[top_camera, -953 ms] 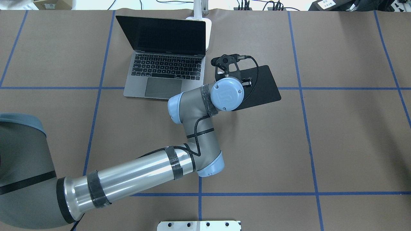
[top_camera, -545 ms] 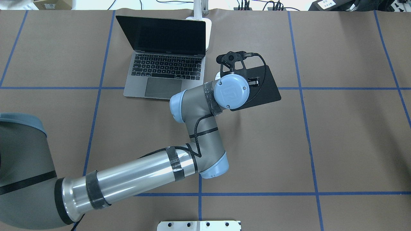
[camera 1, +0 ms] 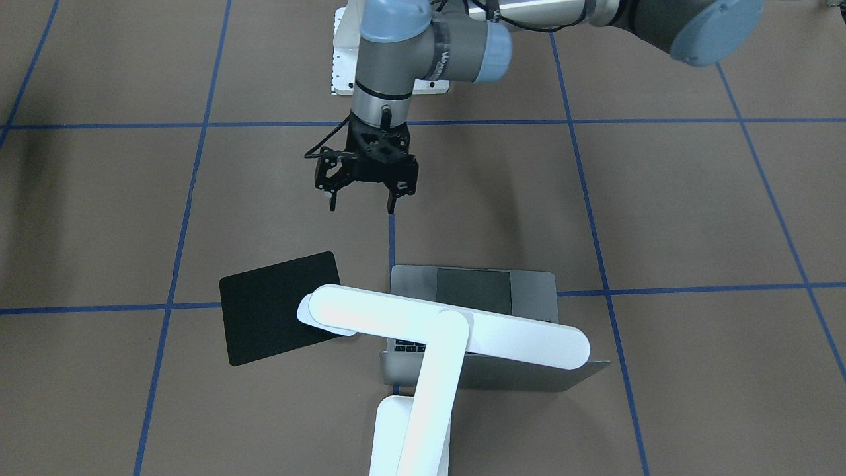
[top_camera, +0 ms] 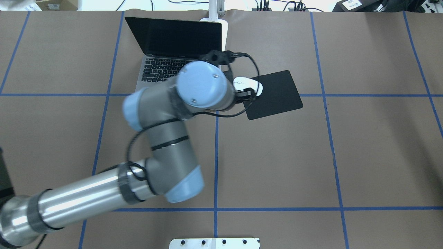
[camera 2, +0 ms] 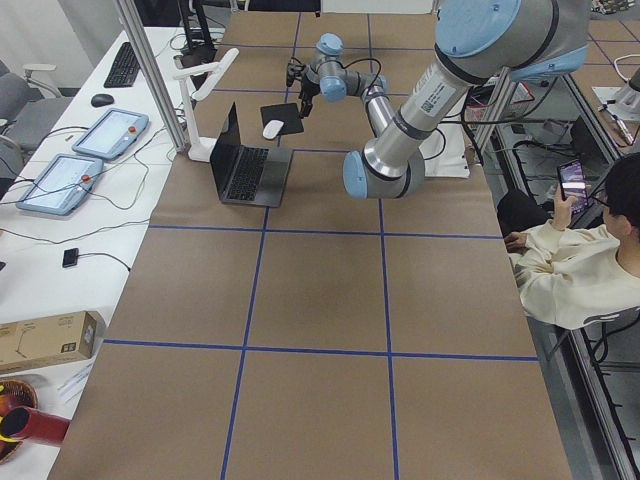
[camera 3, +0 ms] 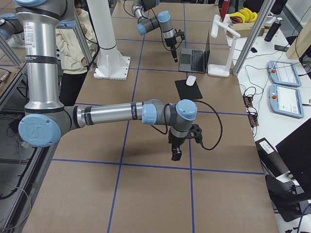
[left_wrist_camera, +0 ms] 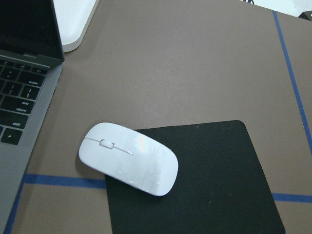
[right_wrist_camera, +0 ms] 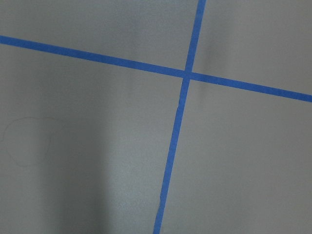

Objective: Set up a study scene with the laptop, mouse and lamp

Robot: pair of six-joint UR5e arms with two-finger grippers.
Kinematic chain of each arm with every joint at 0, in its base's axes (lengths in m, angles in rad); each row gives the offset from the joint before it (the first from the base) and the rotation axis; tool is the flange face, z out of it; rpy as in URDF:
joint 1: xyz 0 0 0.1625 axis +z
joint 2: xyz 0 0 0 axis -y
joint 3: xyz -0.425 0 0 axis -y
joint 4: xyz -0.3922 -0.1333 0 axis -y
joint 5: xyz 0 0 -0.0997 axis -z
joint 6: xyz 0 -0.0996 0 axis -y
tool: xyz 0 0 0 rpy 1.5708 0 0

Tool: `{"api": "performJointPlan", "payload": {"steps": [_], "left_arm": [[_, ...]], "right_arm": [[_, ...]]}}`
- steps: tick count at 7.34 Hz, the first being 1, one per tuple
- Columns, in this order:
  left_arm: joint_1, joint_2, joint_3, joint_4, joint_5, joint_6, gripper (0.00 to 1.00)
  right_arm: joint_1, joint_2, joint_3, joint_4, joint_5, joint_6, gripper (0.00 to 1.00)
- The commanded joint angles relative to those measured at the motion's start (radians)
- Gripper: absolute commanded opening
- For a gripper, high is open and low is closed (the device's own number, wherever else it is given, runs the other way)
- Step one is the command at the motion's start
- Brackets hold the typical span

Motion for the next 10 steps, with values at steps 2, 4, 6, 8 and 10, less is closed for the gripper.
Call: {"api": "performJointPlan", "payload": {"steps": [2,4,6,8,10], "left_arm": [[-0.181,0.220,-0.217,0.179,-0.239,0.197,0.99],[-0.306,0.343,-0.283,0.270,-0.343,0.369,0.99],[-0.464,0.452,-0.282,0.308,-0.437,0.576,0.99],[-0.599,0.526,-0.239,0.353,-0.481,0.806,0.99],[-0.735,0.532,-0.118,0.361,-0.546,1.008,0.99]], "right_arm": [[0.010,0.007,-0.002,-0.002,-0.003,0.019,1.00],[0.011,0.004,0.001,0.001,-0.002,0.049,1.00],[0.020,0.014,0.002,0.001,-0.002,0.042,1.00],[0.027,0.030,0.002,0.001,0.001,0.041,1.00],[0.028,0.028,0.005,0.001,-0.003,0.039,1.00]]}}
